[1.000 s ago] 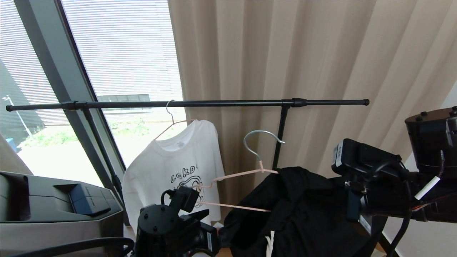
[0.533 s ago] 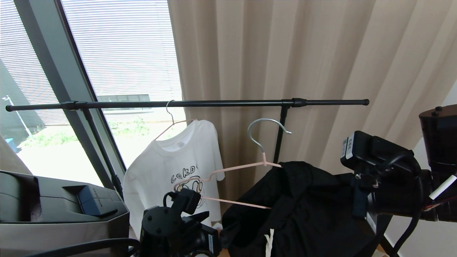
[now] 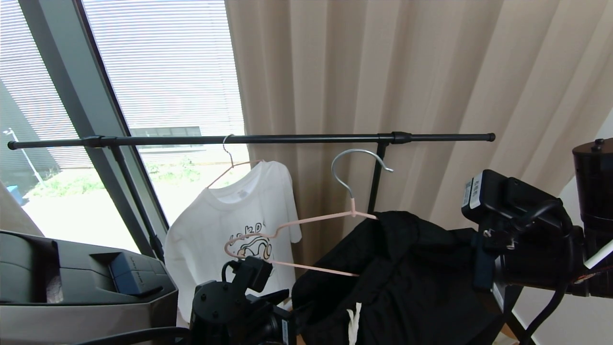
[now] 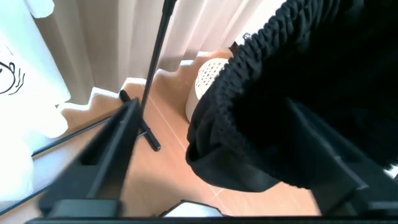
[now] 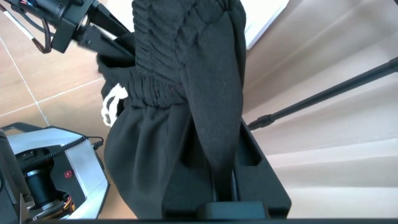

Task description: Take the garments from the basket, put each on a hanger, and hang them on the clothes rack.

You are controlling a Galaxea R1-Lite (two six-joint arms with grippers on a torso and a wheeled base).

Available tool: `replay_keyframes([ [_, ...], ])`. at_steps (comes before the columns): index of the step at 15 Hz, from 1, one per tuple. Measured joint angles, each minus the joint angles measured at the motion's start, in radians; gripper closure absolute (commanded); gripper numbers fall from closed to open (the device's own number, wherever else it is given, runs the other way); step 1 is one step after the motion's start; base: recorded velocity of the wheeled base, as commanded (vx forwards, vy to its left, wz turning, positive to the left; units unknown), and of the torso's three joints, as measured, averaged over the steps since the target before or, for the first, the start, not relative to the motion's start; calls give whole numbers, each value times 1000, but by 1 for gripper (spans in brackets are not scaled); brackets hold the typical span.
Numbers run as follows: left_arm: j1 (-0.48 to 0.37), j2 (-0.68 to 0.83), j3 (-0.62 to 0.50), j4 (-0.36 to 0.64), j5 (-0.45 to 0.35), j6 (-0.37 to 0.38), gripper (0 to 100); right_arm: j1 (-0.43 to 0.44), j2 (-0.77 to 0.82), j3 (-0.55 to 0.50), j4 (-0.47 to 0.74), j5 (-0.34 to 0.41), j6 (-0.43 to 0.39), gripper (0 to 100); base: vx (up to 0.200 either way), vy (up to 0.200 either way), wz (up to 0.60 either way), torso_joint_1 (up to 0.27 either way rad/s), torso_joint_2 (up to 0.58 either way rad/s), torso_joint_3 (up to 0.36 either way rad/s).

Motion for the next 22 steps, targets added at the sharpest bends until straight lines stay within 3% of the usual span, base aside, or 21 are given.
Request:
replay_keyframes([
  [8,21,-2,6,-34,28,39,100,-17,13,2,-1,-5,4,100,0,0,0,0,0,0],
  [22,151,-27,-4,-34,27,92,100,-50,23,33,2,-9,0,100,0,0,0,0,0,0],
])
